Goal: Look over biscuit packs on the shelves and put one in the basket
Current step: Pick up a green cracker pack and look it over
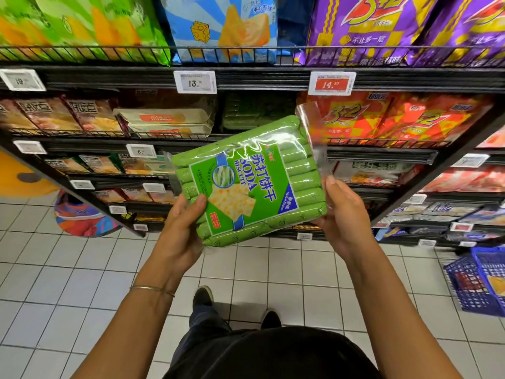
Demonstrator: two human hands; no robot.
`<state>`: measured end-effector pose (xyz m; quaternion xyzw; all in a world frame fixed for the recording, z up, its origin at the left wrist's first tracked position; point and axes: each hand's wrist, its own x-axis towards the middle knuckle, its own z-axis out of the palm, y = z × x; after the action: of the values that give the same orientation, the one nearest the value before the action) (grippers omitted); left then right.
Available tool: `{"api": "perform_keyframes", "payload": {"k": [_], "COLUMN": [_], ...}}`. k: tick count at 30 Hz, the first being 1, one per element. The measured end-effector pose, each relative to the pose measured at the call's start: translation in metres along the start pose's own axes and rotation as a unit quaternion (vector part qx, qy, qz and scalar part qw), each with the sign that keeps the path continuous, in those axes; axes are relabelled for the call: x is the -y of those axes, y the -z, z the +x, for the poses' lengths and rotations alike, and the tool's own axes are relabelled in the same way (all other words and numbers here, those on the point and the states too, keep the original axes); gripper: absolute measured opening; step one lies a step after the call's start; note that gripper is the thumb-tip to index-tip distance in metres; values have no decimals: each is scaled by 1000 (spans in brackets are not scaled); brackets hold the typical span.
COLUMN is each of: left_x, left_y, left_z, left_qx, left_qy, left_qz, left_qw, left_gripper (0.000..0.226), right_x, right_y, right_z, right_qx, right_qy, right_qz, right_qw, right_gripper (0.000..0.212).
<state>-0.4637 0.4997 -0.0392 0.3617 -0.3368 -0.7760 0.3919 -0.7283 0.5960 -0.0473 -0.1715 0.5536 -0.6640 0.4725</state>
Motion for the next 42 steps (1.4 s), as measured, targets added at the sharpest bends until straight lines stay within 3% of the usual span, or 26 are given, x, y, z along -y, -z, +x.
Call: {"api": "perform_keyframes", "payload": {"k": [4,8,20,26,28,33,37,39,42], "left_x": [6,8,5,4,3,-6,-11,-11,-8], "left_y": [3,-1,-4,-6,-7,-11,-14,-15,-15], "left_z": [-1,-3,1,-1,-2,-1,1,1,2], "left_qx": [-37,-58,-68,-42,-30,9,29,31,14], "left_qy": [20,26,-19,-24,-27,-24,-26,-31,-40], "left_qz": [-32,-30,-8,-19,-7,16,23,22,31], "left_qw": [999,998,997,999,999,1000,999,999,999], "left_gripper": [65,66,59,47,54,108,114,106,71], "right_x": [0,-1,-8,-11,-10,-13,-11,-10,-8], "right_y": [-6,-9,-13,-13,-12,-7,-7,-7,-8], "right_z": [-1,-4,-11,-8,-6,-6,-5,-4,-5], "right_qx": [7,16,59,28,19,19,8,1,5], "right_qy": [-42,-83,-22,-41,-39,-41,-50,-55,-52], "right_qz": [64,111,147,166,162,170,181,187,201], "right_qw": [997,990,987,985,986,984,982,981,978], "right_gripper": [31,40,71,55,53,48,48,49,54]}}
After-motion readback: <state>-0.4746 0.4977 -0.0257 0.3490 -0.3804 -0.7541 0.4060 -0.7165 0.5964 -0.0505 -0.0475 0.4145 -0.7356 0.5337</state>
